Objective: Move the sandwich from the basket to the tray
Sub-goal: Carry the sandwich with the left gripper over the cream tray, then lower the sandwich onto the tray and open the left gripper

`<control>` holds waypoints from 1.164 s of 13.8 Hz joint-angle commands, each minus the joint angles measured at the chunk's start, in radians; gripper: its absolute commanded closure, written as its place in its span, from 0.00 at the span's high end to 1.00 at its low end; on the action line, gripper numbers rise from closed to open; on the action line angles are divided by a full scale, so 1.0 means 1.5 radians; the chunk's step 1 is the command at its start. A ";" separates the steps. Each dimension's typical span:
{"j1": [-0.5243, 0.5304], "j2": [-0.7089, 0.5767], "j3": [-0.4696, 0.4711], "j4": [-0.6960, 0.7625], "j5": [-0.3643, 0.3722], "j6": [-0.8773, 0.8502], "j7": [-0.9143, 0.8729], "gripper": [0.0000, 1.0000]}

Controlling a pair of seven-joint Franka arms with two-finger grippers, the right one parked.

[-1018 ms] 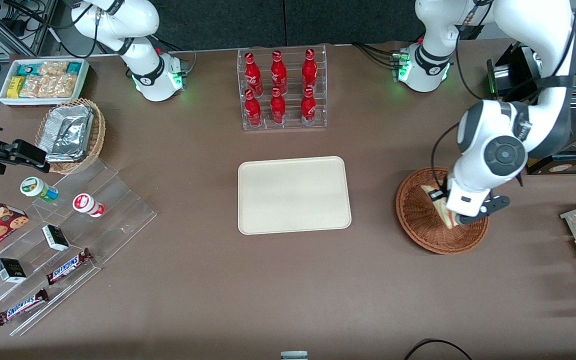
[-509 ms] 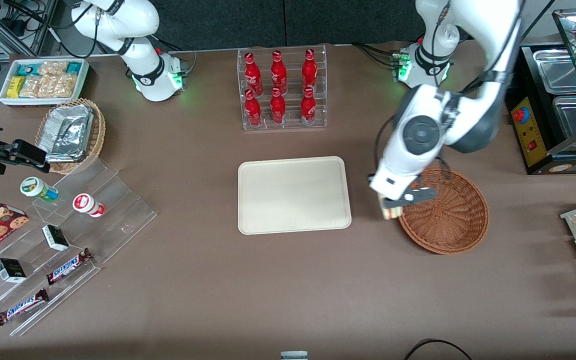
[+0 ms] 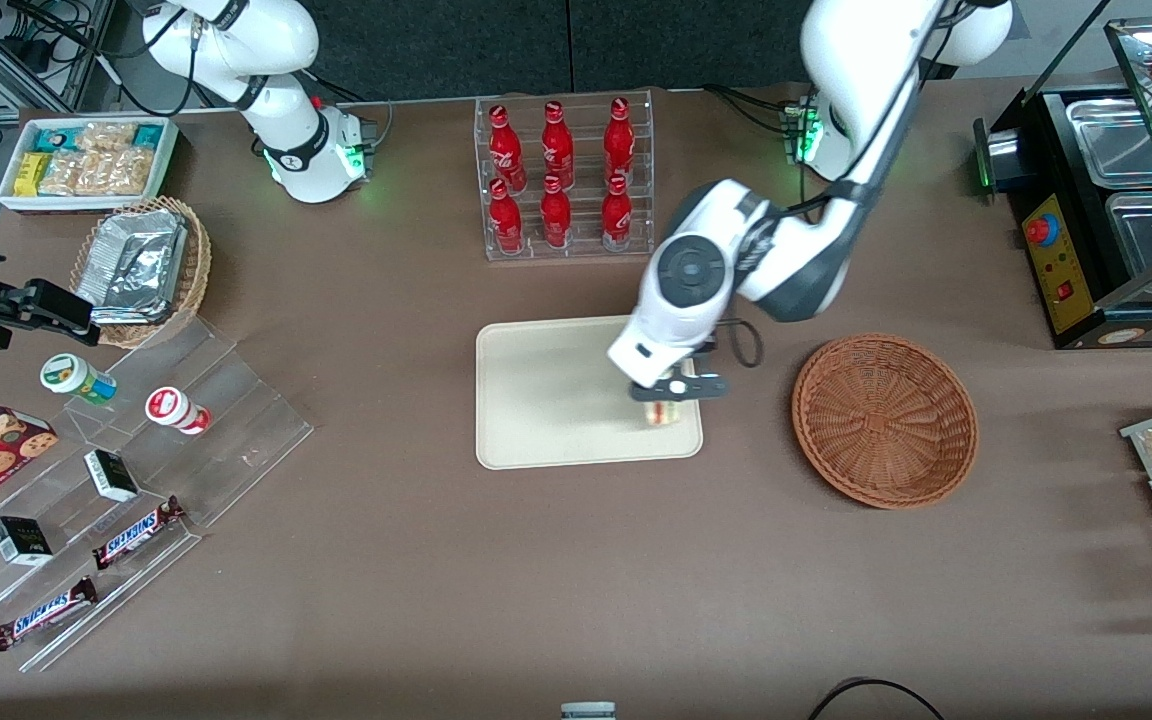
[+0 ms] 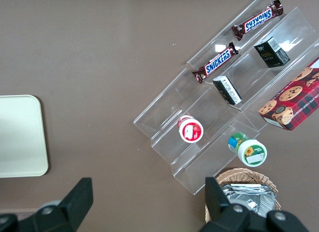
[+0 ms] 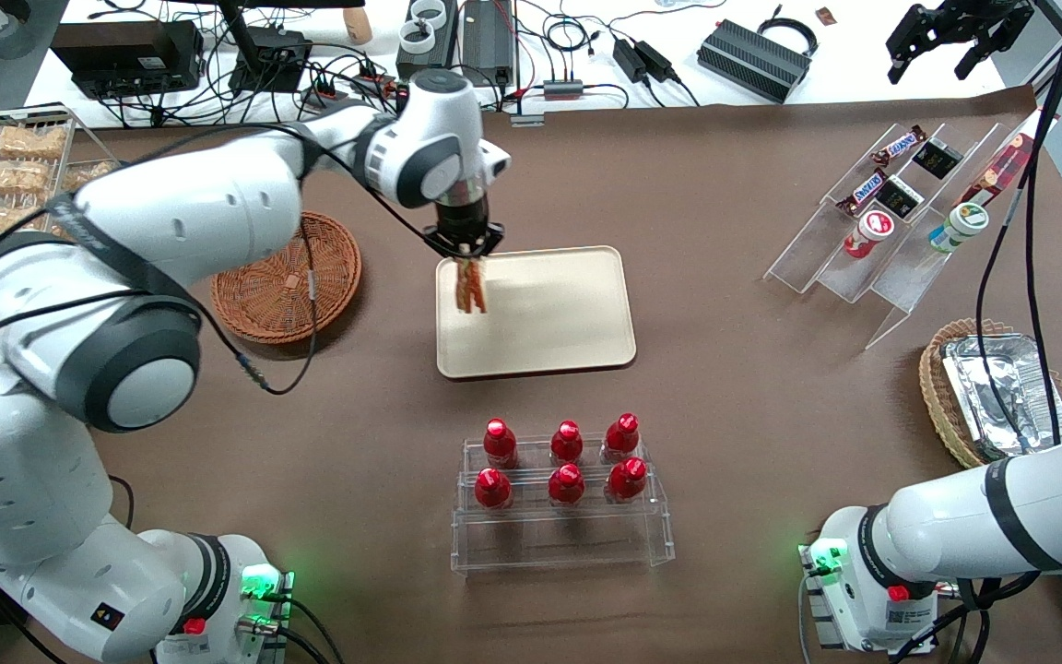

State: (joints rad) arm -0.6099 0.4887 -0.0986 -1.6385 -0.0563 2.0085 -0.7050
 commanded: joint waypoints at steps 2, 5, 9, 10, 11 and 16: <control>-0.058 0.101 0.012 0.119 -0.003 -0.007 -0.059 0.00; -0.067 0.132 0.012 0.133 -0.002 0.035 -0.062 0.00; -0.078 0.154 0.012 0.130 -0.002 0.081 -0.063 0.00; -0.079 0.157 0.011 0.128 0.000 0.095 -0.063 0.00; -0.083 0.163 0.012 0.128 0.001 0.108 -0.061 0.00; -0.084 0.173 0.012 0.127 0.002 0.116 -0.048 0.00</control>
State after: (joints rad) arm -0.7180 0.7357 -0.0974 -1.4744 -0.0560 2.1806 -0.7828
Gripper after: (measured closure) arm 0.846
